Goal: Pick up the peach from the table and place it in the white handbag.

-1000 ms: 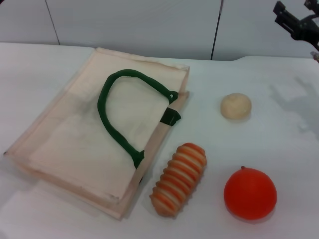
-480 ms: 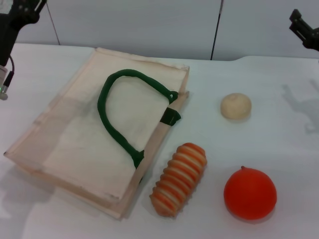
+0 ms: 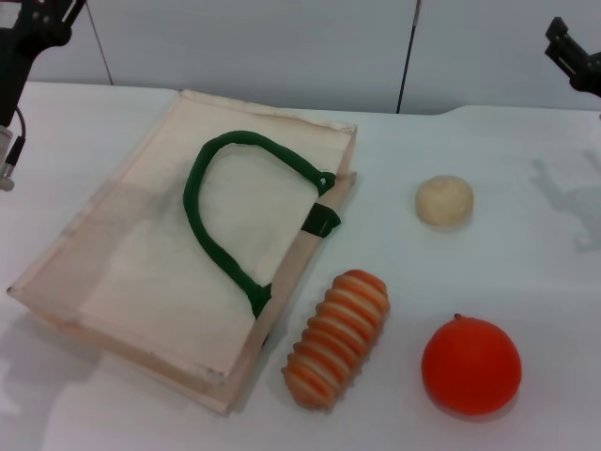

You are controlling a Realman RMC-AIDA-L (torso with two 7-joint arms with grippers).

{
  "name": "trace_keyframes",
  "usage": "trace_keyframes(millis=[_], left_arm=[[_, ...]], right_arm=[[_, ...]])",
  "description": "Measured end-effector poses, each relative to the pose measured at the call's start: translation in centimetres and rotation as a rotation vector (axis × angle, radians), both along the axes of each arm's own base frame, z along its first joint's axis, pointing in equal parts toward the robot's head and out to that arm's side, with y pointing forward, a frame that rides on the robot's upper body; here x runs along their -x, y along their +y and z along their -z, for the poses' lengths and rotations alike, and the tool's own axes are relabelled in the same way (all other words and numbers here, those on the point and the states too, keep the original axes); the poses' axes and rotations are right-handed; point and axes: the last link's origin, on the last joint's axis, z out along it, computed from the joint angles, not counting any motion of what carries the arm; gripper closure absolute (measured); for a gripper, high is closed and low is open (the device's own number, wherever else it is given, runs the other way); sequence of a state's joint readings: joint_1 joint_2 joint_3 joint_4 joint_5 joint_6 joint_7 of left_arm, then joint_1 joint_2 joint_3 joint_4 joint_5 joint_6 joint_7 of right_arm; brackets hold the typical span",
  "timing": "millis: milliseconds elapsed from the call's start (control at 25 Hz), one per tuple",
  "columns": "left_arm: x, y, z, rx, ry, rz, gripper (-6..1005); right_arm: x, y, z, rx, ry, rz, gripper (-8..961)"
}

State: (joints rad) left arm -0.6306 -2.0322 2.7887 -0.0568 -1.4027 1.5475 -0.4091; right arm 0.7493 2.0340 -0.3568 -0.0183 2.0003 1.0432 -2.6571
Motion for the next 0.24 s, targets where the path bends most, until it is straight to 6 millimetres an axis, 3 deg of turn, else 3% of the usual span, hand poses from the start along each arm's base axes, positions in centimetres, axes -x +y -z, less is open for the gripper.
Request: trace_keyframes(millis=[240], left_arm=[[-0.15,0.46,0.47,0.033,0.008,-0.009,108]], right_arm=[[-0.03,-0.01,0.00,-0.001,0.000,0.001,59]])
